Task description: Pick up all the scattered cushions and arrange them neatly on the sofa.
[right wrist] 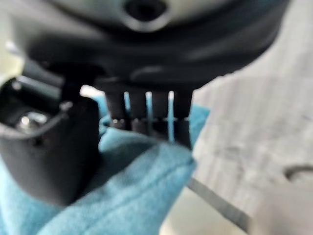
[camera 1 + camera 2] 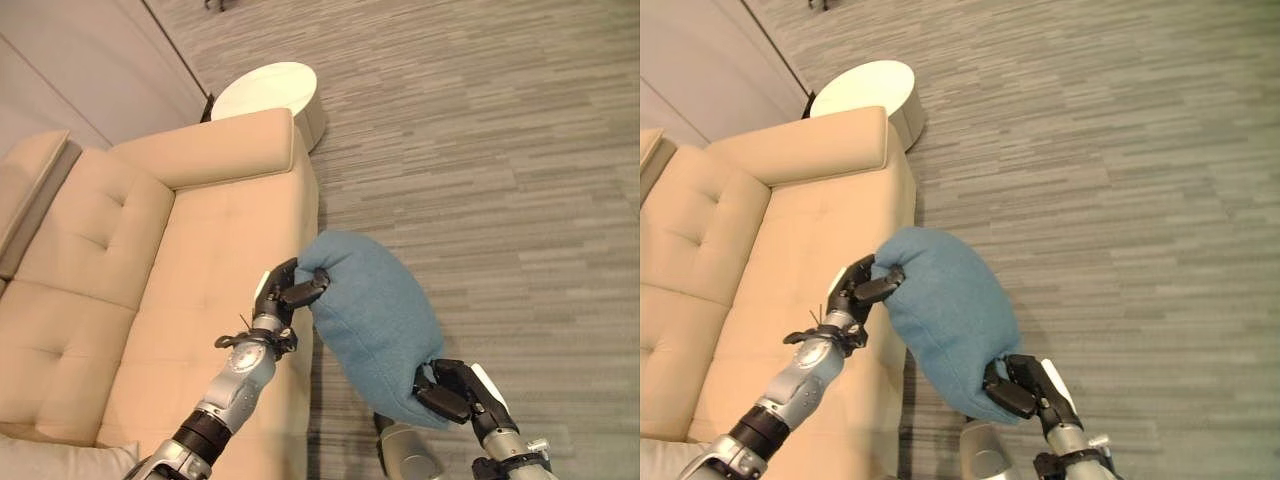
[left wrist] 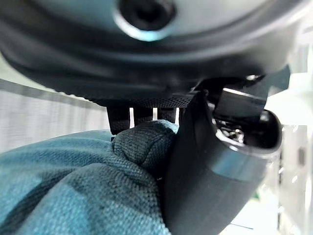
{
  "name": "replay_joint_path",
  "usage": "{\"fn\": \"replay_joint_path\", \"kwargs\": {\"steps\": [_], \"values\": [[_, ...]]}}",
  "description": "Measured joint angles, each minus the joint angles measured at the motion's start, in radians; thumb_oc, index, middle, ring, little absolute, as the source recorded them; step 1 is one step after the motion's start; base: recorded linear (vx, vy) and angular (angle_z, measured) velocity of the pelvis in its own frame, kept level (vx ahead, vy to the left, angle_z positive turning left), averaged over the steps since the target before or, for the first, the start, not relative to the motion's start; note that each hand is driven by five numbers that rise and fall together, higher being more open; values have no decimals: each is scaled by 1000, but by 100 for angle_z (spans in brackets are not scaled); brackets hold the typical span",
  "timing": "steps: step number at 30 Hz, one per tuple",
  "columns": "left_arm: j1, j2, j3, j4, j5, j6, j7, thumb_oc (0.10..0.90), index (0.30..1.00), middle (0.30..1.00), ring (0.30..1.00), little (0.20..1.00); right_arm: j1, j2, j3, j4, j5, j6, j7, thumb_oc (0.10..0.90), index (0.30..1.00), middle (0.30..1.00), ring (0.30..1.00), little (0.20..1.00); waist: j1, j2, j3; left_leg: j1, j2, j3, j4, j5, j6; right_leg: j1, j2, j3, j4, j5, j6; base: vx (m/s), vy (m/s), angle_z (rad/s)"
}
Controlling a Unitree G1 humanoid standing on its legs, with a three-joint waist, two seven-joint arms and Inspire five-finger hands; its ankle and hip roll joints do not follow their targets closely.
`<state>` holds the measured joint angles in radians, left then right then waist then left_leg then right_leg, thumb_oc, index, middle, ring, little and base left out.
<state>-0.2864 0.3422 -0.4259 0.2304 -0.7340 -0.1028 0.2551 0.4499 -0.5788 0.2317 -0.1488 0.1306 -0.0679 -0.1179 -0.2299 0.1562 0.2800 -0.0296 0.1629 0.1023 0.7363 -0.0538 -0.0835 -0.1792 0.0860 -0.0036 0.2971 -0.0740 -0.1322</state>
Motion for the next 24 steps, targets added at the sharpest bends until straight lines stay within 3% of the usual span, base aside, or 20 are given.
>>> {"fn": "replay_joint_path", "kwargs": {"steps": [1, 2, 3, 4, 5, 6, 7, 8, 9, 11, 12, 13, 15, 16, 17, 19, 20, 21, 23, 24], "values": [[-8, 10, 0, -14, 0, 0, 10, 400, 300, 300, 300, 300, -26, -2, 7, 2, -5, 0, -3, 400, 300, 300, 300, 300, 12, -28, 6, -62, 15, 1, 83, 40, 16, 2, 13, -4, -1, -16, -40, 255, -159, 3], [-48, 28, -9, -18, -1, -1, 27, 400, 300, 300, 300, 300, -51, 39, 18, 6, -30, 4, -19, 400, 300, 300, 300, 300, 55, -84, 29, -138, 19, 58, 170, -13, 64, 34, 14, 26, -16, -9, -34, 285, -122, -17], [-52, 30, -1, -17, -2, -1, 35, 400, 300, 300, 300, 300, -67, 50, 31, 6, -43, 5, -22, 400, 300, 300, 300, 300, 73, -123, 43, -151, -21, 72, 108, -45, 64, 74, 3, 46, -55, 5, -35, 420, -86, -36], [-50, 40, 1, -13, -11, -1, 53, 400, 300, 300, 300, 300, -79, 66, 44, 7, -58, 6, -24, 400, 300, 300, 300, 300, 74, -159, 59, -177, -92, 81, -4, -53, 74, 140, -7, 48, -109, 36, 136, 335, -47, -30], [-44, 43, 4, -14, -11, -1, 59, 400, 300, 300, 300, 300, -93, 65, 52, 8, -65, 6, -31, 400, 300, 300, 300, 300, 79, -139, 69, -194, -113, 54, -74, -68, 83, 132, 28, 70, -71, 50, 294, 364, -36, -52], [-39, 22, 10, -19, -11, -4, 63, 400, 300, 300, 300, 300, -93, 27, 56, -1, -72, 1, -39, 400, 300, 300, 300, 300, 82, -65, 90, -191, -88, -2, -183, -58, 97, 75, 76, 107, 14, 75, 365, 246, -73, -117], [-34, 33, 32, -18, -9, -13, 64, 400, 300, 300, 300, 300, -92, -53, 73, -54, -84, -10, -39, 400, 300, 300, 300, 300, 113, -6, 80, -171, -74, -15, -394, 58, 161, 21, 25, 146, 21, -48, 118, 355, -113, -130], [-37, 58, 33, -21, -8, -13, 59, 400, 300, 300, 300, 300, -82, -66, 91, -76, -87, -11, -41, 400, 300, 300, 300, 300, 116, -42, 76, -159, -107, -7, -405, 81, 109, 40, -81, 129, -81, 42, 157, 331, -119, -112], [-36, 29, 36, 4, 0, -14, 56, 400, 300, 300, 300, 300, -95, -52, 110, -42, -96, -2, -42, 400, 300, 300, 300, 300, 104, -20, 84, -121, -82, -39, -406, 60, 39, 68, -68, 91, -55, 27, 127, 334, -74, -20], [-25, 6, 10, -31, 12, -9, 33, 400, 300, 300, 300, 300, -54, -43, 143, -40, -109, 11, -39, 400, 300, 300, 300, 300, 118, -29, 83, -181, -91, -17, -265, 71, -12, 123, -81, 99, -100, -2, 93, 496, -19, 6], [-17, 8, 10, -40, 18, -7, 23, 400, 300, 300, 300, 300, -54, -48, 155, -38, -117, 15, -29, 400, 300, 300, 300, 300, 150, -39, 81, -176, -106, -11, -283, 33, 3, 149, -83, 116, -129, -1, 89, 560, 14, -35], [-20, 7, 5, -39, 27, -2, 17, 400, 300, 300, 300, 300, -70, -40, 158, 3, -120, -4, 2, 400, 300, 300, 300, 300, 179, -56, 79, -145, -130, -3, -373, 8, 47, 172, -92, 127, -135, 2, 82, 226, 12, -32], [-31, -18, -31, -32, 23, 10, 14, 400, 300, 300, 300, 300, -73, -12, 158, 42, -120, 8, 13, 400, 300, 300, 300, 300, 176, -66, 63, -111, -211, 28, -422, -27, 103, 239, -111, 80, -156, -39, 139, 237, 29, 13], [-6, -40, -55, -36, 1, 11, 14, 400, 300, 300, 300, 300, -70, -50, 177, 49, -123, 12, 4, 400, 300, 300, 300, 300, 177, -11, 22, 1, -228, 28, -659, 76, 162, 164, -65, 39, 78, -90, 226, 175, 29, 23], [-16, -37, -59, -43, -2, 10, 14, 400, 300, 300, 300, 300, -80, -62, 198, 49, -124, 12, 6, 400, 300, 300, 300, 300, 154, 10, -2, 28, -213, 29, -682, 79, 197, 121, -45, 19, 211, -134, 290, 288, -23, 10], [-67, -4, -74, -35, -2, 11, 20, 400, 300, 300, 300, 300, -101, -45, 224, 50, -127, 16, 6, 400, 300, 300, 300, 300, 147, -51, -6, 50, -257, 22, -671, 65, 196, -20, -122, -12, 550, -149, 335, 276, -85, 38], [-86, -4, -83, -38, -3, 11, 20, 400, 300, 300, 300, 300, -115, -49, 231, 44, -133, 16, 12, 400, 300, 300, 300, 300, 114, -52, -14, 60, -279, -12, -653, 32, 207, -92, -215, -33, 624, -185, 268, 197, -94, 46], [-95, -5, -83, -38, -3, 11, 20, 400, 300, 300, 300, 300, -130, -51, 234, 44, -137, 17, 17, 400, 300, 300, 300, 300, 104, -43, -12, 71, -279, -22, -653, 20, 204, -114, -242, -15, 601, -187, 262, 436, -278, 44], [-119, 1, -86, -15, -1, 12, 19, 400, 300, 300, 300, 300, -145, -37, 247, 54, -150, 17, 26, 400, 300, 300, 300, 300, 81, -21, 0, 110, -260, -72, -659, -5, 182, -131, -268, 46, 416, -180, 230, 388, -303, 37], [-126, -11, -83, 24, 2, 12, 9, 400, 300, 300, 300, 300, -195, -35, 261, 129, -122, -9, 48, 400, 300, 300, 300, 300, 72, -12, -2, 136, -237, -123, -673, -17, 163, -110, -249, 78, 291, -175, 230, 288, -232, 105]]}}
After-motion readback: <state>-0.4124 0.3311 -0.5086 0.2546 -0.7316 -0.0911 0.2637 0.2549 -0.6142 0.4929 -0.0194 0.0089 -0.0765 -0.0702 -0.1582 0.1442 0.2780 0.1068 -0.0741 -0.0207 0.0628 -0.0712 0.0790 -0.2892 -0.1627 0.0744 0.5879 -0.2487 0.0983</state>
